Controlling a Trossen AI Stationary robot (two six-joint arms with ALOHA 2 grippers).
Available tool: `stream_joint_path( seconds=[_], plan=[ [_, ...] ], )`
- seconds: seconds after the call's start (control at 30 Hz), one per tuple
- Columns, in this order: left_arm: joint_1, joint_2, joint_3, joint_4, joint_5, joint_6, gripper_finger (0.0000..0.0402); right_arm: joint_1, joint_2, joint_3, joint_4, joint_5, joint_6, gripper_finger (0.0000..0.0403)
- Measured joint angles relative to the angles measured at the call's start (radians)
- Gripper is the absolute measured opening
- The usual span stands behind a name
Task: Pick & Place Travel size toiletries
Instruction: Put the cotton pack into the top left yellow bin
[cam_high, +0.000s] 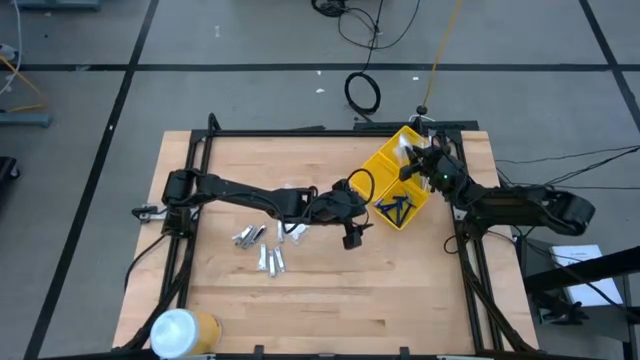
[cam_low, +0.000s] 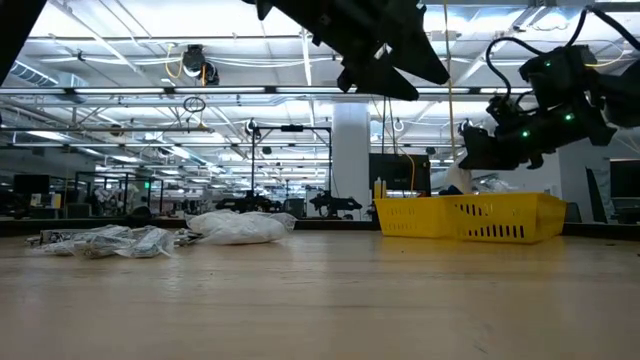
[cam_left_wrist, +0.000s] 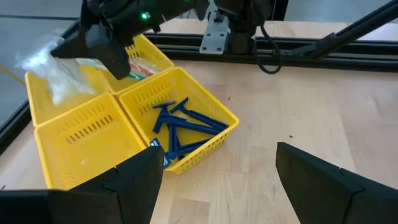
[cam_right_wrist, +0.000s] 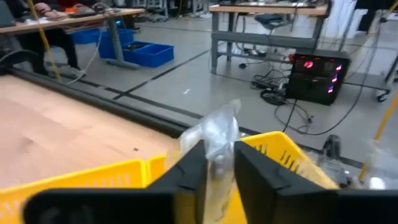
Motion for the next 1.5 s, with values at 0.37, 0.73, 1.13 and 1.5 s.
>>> stream_joint_path(
  seconds=[0.37, 0.73, 1.13, 1.5],
  plan=[
    [-0.001, 0.000, 0.000, -0.089, -0.083, -0.018, 0.0297, -0.002, -0.022, 0.000, 0.020, 0.058, -0.054, 0.0245],
    [-0.002, 0.000, 0.000, -0.193, -0.150, -0.076, 0.0281, 0.006, -0.093, 0.000, 0.037, 0.148, -0.103, 0.0283],
    [-0.003, -0.072, -0.115, -0.479, -0.236, -0.264, 0.0247, 0.159, -0.169, 0.000, 0.264, -0.414, 0.162, 0.0270],
    [0.062, -0.467, -0.618, -0.439, -0.312, -0.563, 0.0208, 0.492, -0.217, 0.103, 0.089, -0.426, 0.103, 0.0270]
  ],
)
